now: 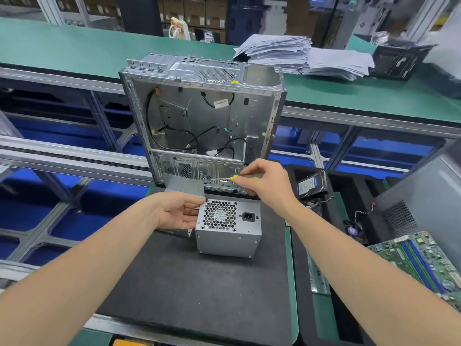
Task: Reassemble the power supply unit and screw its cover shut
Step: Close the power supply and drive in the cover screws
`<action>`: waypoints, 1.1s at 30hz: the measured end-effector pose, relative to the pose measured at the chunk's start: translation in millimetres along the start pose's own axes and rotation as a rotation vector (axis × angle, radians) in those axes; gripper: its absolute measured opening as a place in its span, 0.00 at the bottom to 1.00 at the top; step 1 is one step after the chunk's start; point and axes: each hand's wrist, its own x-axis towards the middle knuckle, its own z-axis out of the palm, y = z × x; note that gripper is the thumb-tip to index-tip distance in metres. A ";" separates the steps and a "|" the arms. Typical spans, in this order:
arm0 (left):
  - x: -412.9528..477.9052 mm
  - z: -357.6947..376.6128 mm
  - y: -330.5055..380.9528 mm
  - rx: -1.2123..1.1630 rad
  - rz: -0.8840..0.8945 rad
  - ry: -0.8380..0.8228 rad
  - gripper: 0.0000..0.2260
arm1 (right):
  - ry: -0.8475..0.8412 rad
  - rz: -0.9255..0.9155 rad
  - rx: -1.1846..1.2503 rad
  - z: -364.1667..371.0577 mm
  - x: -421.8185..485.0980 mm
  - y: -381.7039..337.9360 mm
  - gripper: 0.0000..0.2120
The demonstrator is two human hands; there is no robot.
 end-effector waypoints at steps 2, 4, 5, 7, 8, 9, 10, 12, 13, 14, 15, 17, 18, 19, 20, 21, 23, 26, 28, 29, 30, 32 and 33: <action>-1.0 0.2 -1.1 -0.019 0.002 0.005 0.05 | -0.023 -0.030 0.082 6.4 -1.5 -15.3 0.09; -1.2 1.4 -2.6 -0.025 0.005 0.012 0.05 | -0.003 -0.076 0.140 12.7 -2.5 -25.4 0.08; -0.8 2.2 -3.3 -0.025 0.007 0.018 0.05 | 0.012 -0.117 0.117 15.9 -2.4 -28.8 0.07; 0.7 3.0 -4.2 -0.025 0.012 0.033 0.05 | 0.015 -0.229 -0.019 22.5 -2.7 -34.0 0.06; 1.3 3.1 -4.6 -0.023 0.013 0.037 0.04 | 0.003 -0.278 -0.089 25.6 -3.5 -36.3 0.06; 2.0 2.9 -4.9 -0.021 0.013 0.038 0.04 | -0.017 -0.317 -0.138 28.3 -4.1 -38.3 0.06; 2.4 2.4 -5.3 -0.021 0.011 0.037 0.05 | -0.043 -0.350 -0.164 30.5 -4.9 -39.9 0.06; 3.2 1.8 -6.0 -0.013 0.007 0.029 0.06 | -0.082 -0.406 -0.191 33.1 -6.1 -42.2 0.07; 3.5 1.5 -6.1 -0.008 0.004 0.023 0.06 | -0.090 -0.428 -0.200 33.9 -6.6 -43.5 0.08; 3.6 1.4 -6.2 -0.002 0.001 0.018 0.06 | -0.095 -0.440 -0.206 34.4 -7.1 -44.7 0.08; 3.6 1.4 -6.4 0.005 -0.002 0.013 0.06 | -0.097 -0.445 -0.210 34.6 -7.1 -45.5 0.08; 3.7 1.7 -6.6 0.015 0.000 0.010 0.07 | -0.100 -0.455 -0.224 35.3 -6.8 -46.6 0.08; 3.8 2.1 -6.8 0.015 0.003 0.012 0.06 | -0.103 -0.458 -0.230 35.7 -6.7 -46.8 0.08; 4.1 2.5 -7.1 0.014 0.007 0.017 0.06 | -0.109 -0.459 -0.235 36.1 -6.4 -46.8 0.08; 4.2 3.0 -7.4 0.014 0.011 0.021 0.05 | -0.116 -0.458 -0.238 36.5 -6.2 -47.0 0.08; 4.4 3.5 -7.6 0.015 0.015 0.023 0.05 | -0.124 -0.458 -0.240 37.0 -5.9 -47.0 0.08; 4.1 3.6 -7.5 0.009 0.016 0.021 0.04 | -0.145 -0.455 -0.239 38.4 -5.8 -47.2 0.07; 3.3 2.5 -7.1 -0.002 0.018 0.011 0.04 | -0.167 -0.449 -0.237 40.1 -5.0 -47.4 0.08; 2.9 2.3 -7.0 -0.005 0.021 0.008 0.04 | -0.178 -0.445 -0.247 40.2 -3.9 -48.1 0.08; 2.7 2.4 -7.0 -0.008 0.021 0.006 0.04 | -0.190 -0.442 -0.253 39.9 -3.2 -49.2 0.08; 2.6 2.6 -7.0 -0.009 0.022 0.004 0.04 | -0.208 -0.442 -0.261 39.6 -2.4 -50.9 0.08; 2.5 2.8 -7.1 -0.004 0.024 0.008 0.03 | -0.264 -0.449 -0.286 38.5 -0.6 -55.6 0.09; 2.6 3.0 -6.9 0.002 0.026 0.012 0.03 | -0.301 -0.454 -0.301 38.0 0.6 -58.7 0.10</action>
